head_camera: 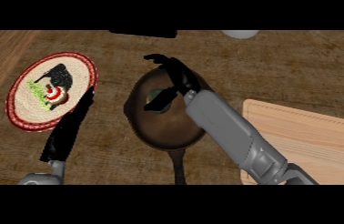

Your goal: Pick the squash from the cutting board and place it in the pan

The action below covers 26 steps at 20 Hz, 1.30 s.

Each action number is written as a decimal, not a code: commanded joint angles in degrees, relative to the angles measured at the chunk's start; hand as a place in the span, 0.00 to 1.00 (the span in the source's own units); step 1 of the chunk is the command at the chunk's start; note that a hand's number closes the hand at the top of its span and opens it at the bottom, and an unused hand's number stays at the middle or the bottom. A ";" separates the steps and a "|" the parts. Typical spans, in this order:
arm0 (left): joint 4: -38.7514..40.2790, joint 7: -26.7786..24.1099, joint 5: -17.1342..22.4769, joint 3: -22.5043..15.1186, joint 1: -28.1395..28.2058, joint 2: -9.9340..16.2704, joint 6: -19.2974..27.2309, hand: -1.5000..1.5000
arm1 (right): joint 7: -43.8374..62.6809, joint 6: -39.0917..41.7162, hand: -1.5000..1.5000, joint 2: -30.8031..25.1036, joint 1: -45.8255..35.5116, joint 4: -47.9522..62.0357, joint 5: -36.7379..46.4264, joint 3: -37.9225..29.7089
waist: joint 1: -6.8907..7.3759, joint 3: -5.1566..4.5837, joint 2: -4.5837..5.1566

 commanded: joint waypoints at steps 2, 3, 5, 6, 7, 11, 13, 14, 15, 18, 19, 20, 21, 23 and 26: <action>0.73 -1.17 -0.08 0.83 0.72 0.35 -0.06 0.50 | -1.90 -10.28 0.00 0.00 -2.84 -0.43 -7.86 -1.78 | -0.73 -0.05 -0.39; 1.60 -1.62 -1.36 -0.10 1.33 -0.68 1.12 0.50 | -3.50 -11.02 0.00 0.00 -3.31 1.72 -8.71 -3.48 | -1.13 -0.05 -0.24; 1.81 -2.18 -1.70 0.37 1.22 -1.57 2.52 0.50 | -5.83 -13.69 0.00 0.00 -2.36 3.89 -10.25 -5.78 | -2.17 -0.05 -0.30; 0.71 -1.17 -1.02 -0.17 2.98 -1.50 1.57 0.50 | -3.90 -14.41 0.00 0.00 -5.65 5.03 -11.21 -8.36 | -2.16 -0.04 -0.45; -1.84 -0.14 1.73 1.83 3.10 0.43 -0.76 0.50 | -5.61 -14.74 0.00 0.00 -5.65 7.30 -11.26 -9.77 | -2.33 -0.03 -0.53; -0.21 0.93 0.83 3.36 1.10 0.20 0.81 0.50 | -13.69 -8.08 0.00 -5.28 -3.16 11.10 -13.91 -15.91 | -4.54 0.00 -0.47; -0.71 -1.28 -1.40 2.00 3.69 -0.52 2.15 0.50 | -16.60 -7.33 0.00 -7.15 -3.37 12.43 -14.23 -18.03 | -4.75 -0.02 -0.70; -1.26 -1.54 0.61 3.06 4.75 0.65 0.01 0.50 | -18.26 -5.02 0.00 -8.68 -4.42 13.88 -14.23 -18.86 | -4.49 -0.02 -0.69; -0.42 -3.43 -0.48 2.28 6.25 -0.51 1.09 0.50 | -21.76 -6.37 0.00 -8.26 -0.54 13.09 -12.93 -17.95 | -5.21 -0.04 -0.94; -2.83 -0.07 -0.15 2.97 6.22 -0.53 1.27 0.50 | -22.78 2.33 0.00 -14.85 -2.12 15.67 -13.54 -19.99 | -5.17 -0.02 -0.99; -0.57 -0.54 -2.46 1.57 3.14 -1.89 2.62 0.50 | -24.70 3.55 0.00 -15.52 -1.88 17.39 -13.28 -20.46 | -5.33 -0.02 -0.84; 0.09 0.56 1.49 5.32 1.26 1.61 -1.34 0.50 | -26.31 3.88 0.00 -17.46 -2.35 19.07 -12.76 -20.84 | -4.98 -0.01 -0.63; -3.42 -1.62 0.09 3.22 7.02 0.32 -0.12 0.50 | -26.39 6.47 0.00 -19.96 -0.65 17.47 -13.11 -21.16 | -5.26 -0.01 -1.06; -3.19 0.30 -0.84 3.23 4.73 -0.73 1.06 0.50 | -28.92 8.82 0.00 -20.85 -0.15 21.08 -12.37 -21.90 | -5.10 0.00 -0.88; -2.35 -0.26 -0.43 3.84 5.42 -0.31 -0.40 0.50 | -29.73 12.93 0.00 -24.25 -0.99 21.93 -12.24 -23.52 | -5.32 -0.02 -0.99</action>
